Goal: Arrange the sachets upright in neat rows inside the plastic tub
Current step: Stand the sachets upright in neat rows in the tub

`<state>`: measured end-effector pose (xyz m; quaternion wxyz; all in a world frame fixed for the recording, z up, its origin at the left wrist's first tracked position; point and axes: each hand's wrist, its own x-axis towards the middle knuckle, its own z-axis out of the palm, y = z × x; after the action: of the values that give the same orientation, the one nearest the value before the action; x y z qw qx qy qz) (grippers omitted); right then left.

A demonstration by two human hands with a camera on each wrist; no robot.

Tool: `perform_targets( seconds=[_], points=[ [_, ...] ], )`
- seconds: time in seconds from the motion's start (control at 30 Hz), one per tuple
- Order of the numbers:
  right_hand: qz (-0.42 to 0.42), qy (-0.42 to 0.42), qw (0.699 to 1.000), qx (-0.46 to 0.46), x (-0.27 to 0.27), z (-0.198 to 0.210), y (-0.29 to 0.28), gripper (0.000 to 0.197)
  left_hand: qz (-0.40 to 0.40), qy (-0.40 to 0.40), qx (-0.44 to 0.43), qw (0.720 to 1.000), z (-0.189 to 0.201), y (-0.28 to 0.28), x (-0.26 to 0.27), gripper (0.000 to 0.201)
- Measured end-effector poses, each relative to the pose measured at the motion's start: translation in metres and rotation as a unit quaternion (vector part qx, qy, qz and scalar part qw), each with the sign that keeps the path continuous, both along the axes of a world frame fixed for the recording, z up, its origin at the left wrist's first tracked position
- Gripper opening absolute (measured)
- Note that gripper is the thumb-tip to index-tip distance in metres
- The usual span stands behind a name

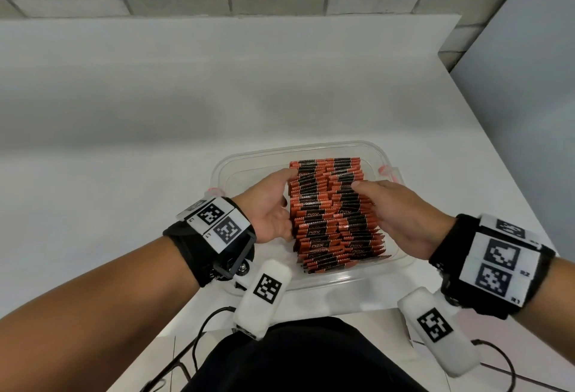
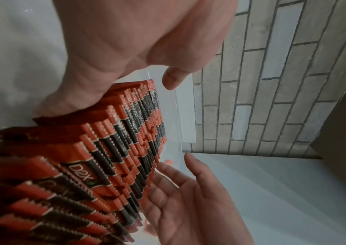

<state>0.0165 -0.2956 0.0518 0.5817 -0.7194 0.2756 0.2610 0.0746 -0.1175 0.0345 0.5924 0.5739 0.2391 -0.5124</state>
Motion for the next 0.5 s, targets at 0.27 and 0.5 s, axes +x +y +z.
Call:
perform_targets(
  seconds=[0.27, 0.5],
  points=[
    [-0.011, 0.035, 0.999, 0.015, -0.005, 0.003, -0.004, 0.031, 0.013, -0.014, 0.002, 1.0, 0.006, -0.007, -0.011, 0.041],
    [-0.011, 0.05, 0.998, 0.019, -0.003, 0.0, -0.004, 0.03, -0.012, 0.013, 0.005, 1.0, 0.003, -0.004, -0.013, 0.072]
  ],
)
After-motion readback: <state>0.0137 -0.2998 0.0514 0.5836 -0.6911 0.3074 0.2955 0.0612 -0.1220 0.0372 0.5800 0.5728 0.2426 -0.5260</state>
